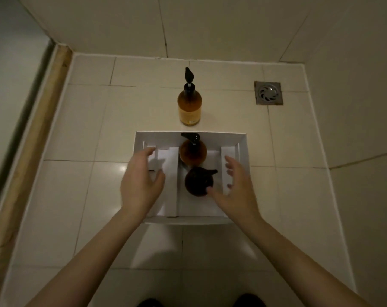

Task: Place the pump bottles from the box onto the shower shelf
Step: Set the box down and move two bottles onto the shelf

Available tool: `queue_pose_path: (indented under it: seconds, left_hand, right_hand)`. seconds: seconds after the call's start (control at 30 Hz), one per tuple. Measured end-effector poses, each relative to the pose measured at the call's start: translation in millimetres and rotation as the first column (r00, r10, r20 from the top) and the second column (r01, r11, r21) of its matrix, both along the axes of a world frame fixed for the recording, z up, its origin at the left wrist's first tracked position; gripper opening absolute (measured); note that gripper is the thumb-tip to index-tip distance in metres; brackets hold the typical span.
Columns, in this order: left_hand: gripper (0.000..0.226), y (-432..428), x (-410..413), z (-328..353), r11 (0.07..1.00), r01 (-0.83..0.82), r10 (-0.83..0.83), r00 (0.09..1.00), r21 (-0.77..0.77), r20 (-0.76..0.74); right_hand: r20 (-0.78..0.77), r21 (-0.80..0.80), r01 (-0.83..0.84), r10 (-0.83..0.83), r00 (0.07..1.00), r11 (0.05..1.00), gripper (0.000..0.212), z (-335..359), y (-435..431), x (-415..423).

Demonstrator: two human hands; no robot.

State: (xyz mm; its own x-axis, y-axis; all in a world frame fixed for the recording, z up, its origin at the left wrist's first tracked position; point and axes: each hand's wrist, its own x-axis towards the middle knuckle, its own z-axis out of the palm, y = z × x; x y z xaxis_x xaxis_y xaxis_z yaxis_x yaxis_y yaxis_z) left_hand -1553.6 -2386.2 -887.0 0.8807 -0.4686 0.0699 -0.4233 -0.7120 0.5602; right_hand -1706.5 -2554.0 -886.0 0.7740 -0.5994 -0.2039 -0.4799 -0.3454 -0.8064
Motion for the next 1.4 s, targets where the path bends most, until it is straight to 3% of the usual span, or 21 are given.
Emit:
queue_pose_path:
  seconds: [0.1,0.2,0.27,0.4,0.5,0.7,0.87,0.97,1.1,1.23,1.4]
  left_hand:
    - [0.059,-34,8,-4,0.988,0.063,-0.106,0.940,-0.140,-0.323]
    - [0.070,-60,17,-9,0.980,0.147,-0.188,0.898,-0.132,-0.397]
    - [0.067,-72,17,-10,0.971,0.188,-0.233,0.875,-0.145,-0.424]
    - [0.059,-84,12,-12,0.978,0.168,-0.202,0.909,-0.123,-0.364]
    - [0.053,-78,15,-13,0.975,0.201,-0.220,0.918,-0.089,-0.331]
    - [0.059,-67,19,-13,0.950,0.297,-0.310,0.865,-0.095,-0.393]
    - [0.069,-66,27,-16,0.908,0.395,-0.414,0.803,-0.136,-0.428]
    - [0.077,-65,22,-25,0.920,0.376,-0.385,0.802,-0.115,-0.457]
    - [0.069,-67,17,-29,0.953,0.272,-0.304,0.860,-0.137,-0.410]
    - [0.064,-58,17,-26,0.941,0.300,-0.337,0.851,-0.155,-0.402]
    - [0.079,-41,18,-12,0.935,0.238,-0.332,0.848,-0.264,-0.413]
  right_hand:
    - [-0.058,0.027,-0.175,0.176,0.983,0.984,0.078,-11,7,16]
    - [-0.125,0.103,-0.207,0.219,0.968,0.973,0.082,-28,13,28]
    - [-0.138,0.038,-0.201,0.204,0.969,0.979,0.078,-37,15,30]
    - [-0.098,-0.059,-0.190,0.184,0.978,0.980,0.051,-36,16,30]
    - [-0.131,-0.048,-0.172,0.164,0.978,0.984,0.046,-36,10,22]
    - [-0.155,0.021,-0.181,0.182,0.971,0.983,0.066,-37,-9,6]
    - [-0.232,0.073,-0.186,0.198,0.952,0.980,0.100,-39,-16,7]
    - [-0.243,0.041,-0.189,0.193,0.951,0.981,0.095,-42,-15,5]
    - [-0.198,-0.003,-0.199,0.195,0.961,0.980,0.078,-44,-11,8]
    - [-0.185,-0.015,-0.208,0.201,0.962,0.978,0.067,-41,-14,11]
    - [-0.066,0.025,-0.161,0.162,0.985,0.987,0.069,-16,-17,11]
